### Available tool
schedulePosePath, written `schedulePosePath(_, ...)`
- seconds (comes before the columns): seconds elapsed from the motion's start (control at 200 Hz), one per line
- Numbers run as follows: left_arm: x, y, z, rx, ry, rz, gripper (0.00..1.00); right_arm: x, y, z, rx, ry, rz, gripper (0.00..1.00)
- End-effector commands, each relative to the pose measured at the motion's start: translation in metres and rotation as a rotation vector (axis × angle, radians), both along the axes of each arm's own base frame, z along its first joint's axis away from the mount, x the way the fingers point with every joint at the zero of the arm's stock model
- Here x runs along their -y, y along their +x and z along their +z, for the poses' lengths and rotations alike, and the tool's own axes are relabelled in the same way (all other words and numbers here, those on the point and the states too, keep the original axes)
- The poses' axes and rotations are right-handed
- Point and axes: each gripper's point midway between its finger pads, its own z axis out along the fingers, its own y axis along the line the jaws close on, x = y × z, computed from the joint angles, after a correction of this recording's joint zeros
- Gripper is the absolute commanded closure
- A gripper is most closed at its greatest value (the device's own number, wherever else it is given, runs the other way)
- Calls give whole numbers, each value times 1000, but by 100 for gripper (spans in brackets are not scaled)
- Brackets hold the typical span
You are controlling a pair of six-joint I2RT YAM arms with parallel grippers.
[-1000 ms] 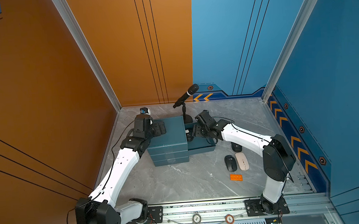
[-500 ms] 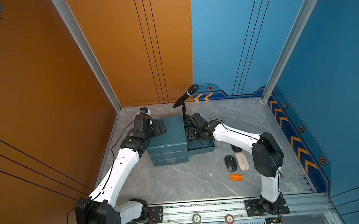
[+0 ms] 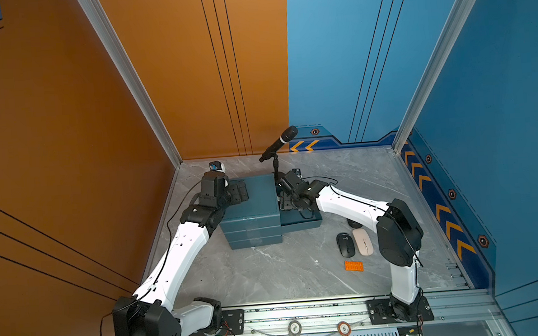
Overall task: Take the mice out of the drawer
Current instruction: Pick up the mouse from the drawer.
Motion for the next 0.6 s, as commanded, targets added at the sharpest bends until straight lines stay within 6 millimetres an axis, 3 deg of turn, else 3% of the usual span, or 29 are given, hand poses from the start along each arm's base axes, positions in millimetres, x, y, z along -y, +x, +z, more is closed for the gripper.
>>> schedulePosePath(0.0, 5, 2, 11, 27, -29, -16, 2, 18, -6, 10, 0, -77, 0, 24)
schedulePosePath(0.2, 5, 2, 12, 30, -27, -17, 2, 29, -8, 27, 17, -83, -10, 24)
schedulePosePath(0.416, 6, 2, 11, 27, -32, -19, 2, -2, -12, 49, 24, 160, -15, 22)
schedulePosePath(0.596, 6, 1, 13, 33, -34, -19, 2, -5, -8, 31, -3, 176, -81, 22)
